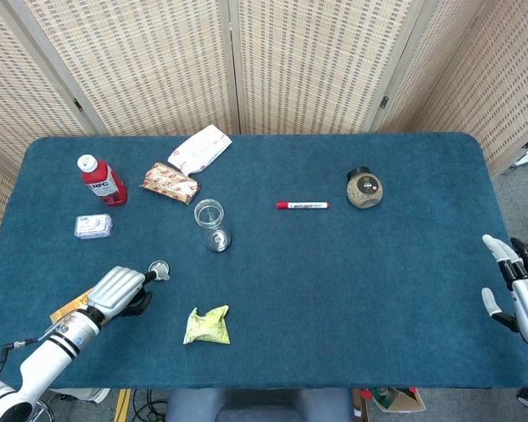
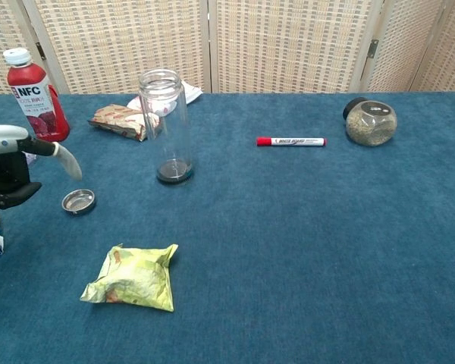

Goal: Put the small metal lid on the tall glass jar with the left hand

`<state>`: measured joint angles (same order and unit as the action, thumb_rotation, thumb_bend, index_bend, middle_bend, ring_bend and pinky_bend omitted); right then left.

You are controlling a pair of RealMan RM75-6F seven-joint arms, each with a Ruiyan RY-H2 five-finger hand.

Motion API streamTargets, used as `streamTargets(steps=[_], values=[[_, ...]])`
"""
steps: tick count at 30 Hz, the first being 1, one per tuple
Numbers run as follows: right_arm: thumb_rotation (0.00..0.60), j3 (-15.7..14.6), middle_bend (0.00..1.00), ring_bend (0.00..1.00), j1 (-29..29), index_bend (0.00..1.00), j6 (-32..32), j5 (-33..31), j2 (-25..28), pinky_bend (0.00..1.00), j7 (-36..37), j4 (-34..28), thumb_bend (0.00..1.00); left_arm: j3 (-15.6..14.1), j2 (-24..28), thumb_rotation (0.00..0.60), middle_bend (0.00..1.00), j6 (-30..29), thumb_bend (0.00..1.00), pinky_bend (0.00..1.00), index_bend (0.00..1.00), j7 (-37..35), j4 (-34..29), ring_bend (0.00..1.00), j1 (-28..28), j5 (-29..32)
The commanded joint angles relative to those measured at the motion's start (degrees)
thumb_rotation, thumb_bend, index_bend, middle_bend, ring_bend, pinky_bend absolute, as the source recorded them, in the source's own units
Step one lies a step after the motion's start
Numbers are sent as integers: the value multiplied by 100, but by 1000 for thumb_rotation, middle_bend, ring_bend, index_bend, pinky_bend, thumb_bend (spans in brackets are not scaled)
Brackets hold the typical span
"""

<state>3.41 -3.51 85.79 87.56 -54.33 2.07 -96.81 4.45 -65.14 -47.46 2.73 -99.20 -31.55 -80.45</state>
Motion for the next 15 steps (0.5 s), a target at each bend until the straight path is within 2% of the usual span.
streamTargets(steps=[1,5,15], values=[[600,-2,147,26,8,49,7,-5,-11,126,18,19,421,6,-93,600,996,399,679,1000,195,305,85,971,-266,464],[600,-6,147,26,32,49,21,-31,-18,126,59,62,421,-56,-132,600,1000,626,683,1000,186,758,148,990,-444,971],[600,-8,147,26,15,49,-38,-60,-71,126,119,152,421,-295,-281,600,1000,535,683,1000,168,1662,245,993,-629,1811]])
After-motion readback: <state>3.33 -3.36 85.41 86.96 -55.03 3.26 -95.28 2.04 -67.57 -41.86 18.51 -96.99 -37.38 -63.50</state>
